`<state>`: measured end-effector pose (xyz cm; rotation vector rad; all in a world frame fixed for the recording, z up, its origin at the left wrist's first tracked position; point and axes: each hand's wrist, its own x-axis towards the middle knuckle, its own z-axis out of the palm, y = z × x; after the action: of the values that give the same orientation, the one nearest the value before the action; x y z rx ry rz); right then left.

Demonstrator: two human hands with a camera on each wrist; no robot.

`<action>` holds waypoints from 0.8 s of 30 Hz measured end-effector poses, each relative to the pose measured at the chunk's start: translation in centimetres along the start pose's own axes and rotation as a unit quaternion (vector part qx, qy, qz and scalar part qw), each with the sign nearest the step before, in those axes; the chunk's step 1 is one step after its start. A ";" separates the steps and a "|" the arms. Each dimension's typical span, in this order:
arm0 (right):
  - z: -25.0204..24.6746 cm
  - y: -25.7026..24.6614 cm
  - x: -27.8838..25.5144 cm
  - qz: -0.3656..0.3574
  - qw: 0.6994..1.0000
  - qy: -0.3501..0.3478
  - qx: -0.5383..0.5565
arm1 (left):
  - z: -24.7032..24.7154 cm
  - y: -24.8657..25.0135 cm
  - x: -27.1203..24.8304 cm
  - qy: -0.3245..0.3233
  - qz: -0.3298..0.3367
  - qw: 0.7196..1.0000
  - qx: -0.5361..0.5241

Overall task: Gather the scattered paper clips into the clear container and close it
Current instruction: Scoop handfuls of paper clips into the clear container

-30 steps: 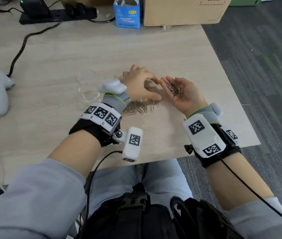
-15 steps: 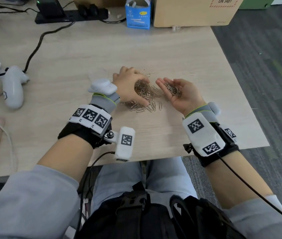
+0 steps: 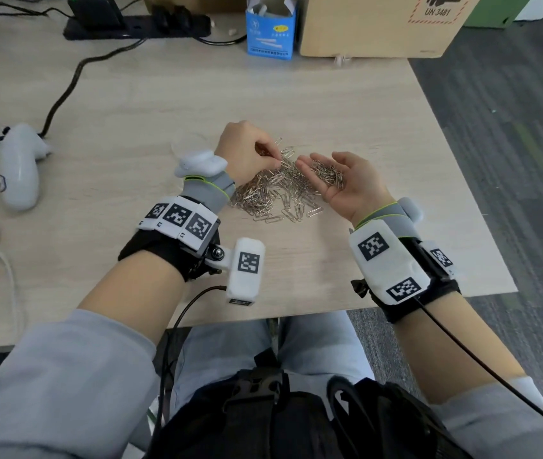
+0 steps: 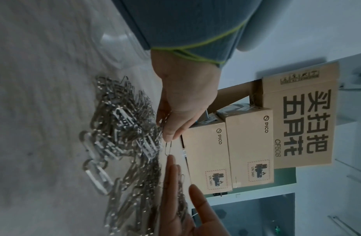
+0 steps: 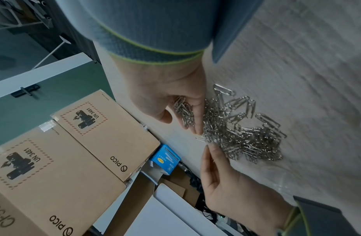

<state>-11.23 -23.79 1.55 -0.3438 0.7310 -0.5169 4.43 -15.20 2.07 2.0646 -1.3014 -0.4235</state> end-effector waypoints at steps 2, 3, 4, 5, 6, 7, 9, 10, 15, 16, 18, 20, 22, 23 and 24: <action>0.3 0.2 0.4 -0.001 1.000 0.003 -0.005 | -0.4 0.4 0.3 0.009 0.008 0.999 -0.039; 0.5 0.4 0.7 -0.003 1.000 0.003 -0.007 | -0.6 0.6 0.4 0.012 0.014 0.998 -0.065; 0.7 0.7 1.0 -0.004 1.000 0.006 -0.012 | -0.8 1.0 0.5 0.012 0.022 0.996 -0.089; 0.9 0.9 1.2 -0.003 1.000 0.004 -0.020 | -0.9 1.3 0.6 0.011 0.029 0.994 -0.107; 1.3 1.0 1.3 0.003 1.000 -0.002 -0.030 | -0.9 1.7 0.7 0.007 0.033 0.992 -0.118; 1.7 1.1 1.3 0.009 0.999 -0.012 -0.043 | -0.8 2.1 0.8 -0.002 0.039 0.991 -0.125; 2.3 1.4 1.3 0.020 0.997 -0.027 -0.071 | -0.3 2.9 0.9 -0.030 0.056 0.991 -0.122; 2.5 1.5 1.3 0.026 0.996 -0.034 -0.076 | 0.0 3.2 0.9 -0.044 0.065 0.991 -0.113; 3.4 2.2 1.5 0.032 0.996 -0.036 -0.072 | -0.8 3.2 0.6 -0.061 0.079 0.991 -0.089; 3.5 2.2 1.5 0.035 0.997 -0.031 -0.056 | -1.1 3.0 0.5 -0.053 0.075 0.990 -0.104; 4.0 2.7 1.6 0.052 0.998 -0.034 -0.030 | -2.2 2.1 -0.4 -0.014 0.047 0.987 -0.156; 4.3 3.0 1.7 0.062 0.997 -0.046 -0.014 | -2.7 0.8 -1.0 0.045 0.022 0.984 -0.170; 4.6 3.4 1.9 0.068 0.997 -0.047 -0.003 | -3.4 -0.7 -1.9 0.097 0.001 0.990 -0.105; 4.9 3.6 2.0 0.068 0.997 -0.047 -0.005 | -3.8 -1.5 -2.4 0.105 -0.007 0.991 -0.079; 5.1 3.9 2.1 0.067 0.997 -0.046 -0.006 | -4.3 -2.2 -2.9 0.102 -0.017 0.992 -0.068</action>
<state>-5.02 -21.12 2.17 -0.3260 0.6640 -0.3680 7.11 -10.45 3.58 1.9625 -1.0874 -0.2973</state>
